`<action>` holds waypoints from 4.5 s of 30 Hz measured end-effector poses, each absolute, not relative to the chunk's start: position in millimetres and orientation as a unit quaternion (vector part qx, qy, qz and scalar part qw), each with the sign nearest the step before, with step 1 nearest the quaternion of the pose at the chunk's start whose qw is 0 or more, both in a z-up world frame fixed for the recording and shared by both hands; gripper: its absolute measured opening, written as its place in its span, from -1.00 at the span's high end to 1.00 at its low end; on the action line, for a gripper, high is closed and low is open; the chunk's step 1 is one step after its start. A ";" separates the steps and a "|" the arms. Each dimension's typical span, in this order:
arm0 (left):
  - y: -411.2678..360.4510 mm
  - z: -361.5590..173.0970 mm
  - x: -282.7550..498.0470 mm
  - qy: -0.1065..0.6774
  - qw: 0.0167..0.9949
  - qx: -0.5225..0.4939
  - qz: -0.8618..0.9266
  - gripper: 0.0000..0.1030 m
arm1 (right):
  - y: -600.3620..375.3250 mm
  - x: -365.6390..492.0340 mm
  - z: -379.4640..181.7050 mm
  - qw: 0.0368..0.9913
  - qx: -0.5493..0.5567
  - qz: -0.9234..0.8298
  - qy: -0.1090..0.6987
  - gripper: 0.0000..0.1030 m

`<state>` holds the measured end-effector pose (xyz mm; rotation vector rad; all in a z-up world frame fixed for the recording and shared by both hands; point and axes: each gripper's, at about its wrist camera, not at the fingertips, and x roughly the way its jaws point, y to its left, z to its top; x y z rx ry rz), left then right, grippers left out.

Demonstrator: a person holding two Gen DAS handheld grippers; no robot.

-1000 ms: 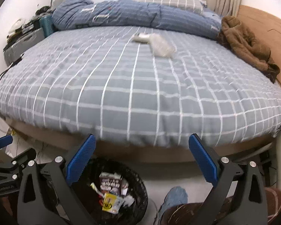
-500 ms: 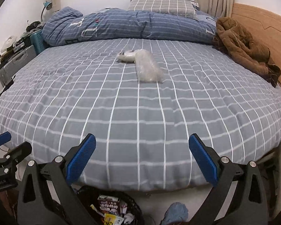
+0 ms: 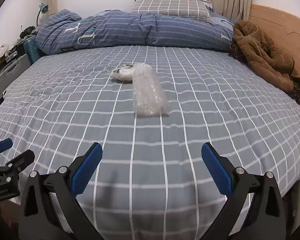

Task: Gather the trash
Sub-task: 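Raise both tools back up over the bed, then grasp the bubble-wrap sleeve with the right gripper while the left grasps the white drawstring bag, then lift the white bag and bubble wrap and carry them down to the bin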

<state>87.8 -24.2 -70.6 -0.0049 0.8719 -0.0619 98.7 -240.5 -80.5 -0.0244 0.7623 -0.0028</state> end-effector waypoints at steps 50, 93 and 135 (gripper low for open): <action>-140.3 -98.3 370.7 0.436 0.891 0.069 -0.105 -0.89 | -307.3 231.9 -84.5 0.916 0.029 0.037 0.399 0.71; -111.7 -47.2 302.4 0.407 0.910 0.027 -0.075 0.00 | -288.7 221.8 -69.0 0.921 0.030 0.047 0.385 0.70; -33.6 -38.4 131.2 0.402 0.915 0.017 -0.028 0.00 | -196.3 120.4 -37.6 0.930 -0.012 0.058 0.363 0.70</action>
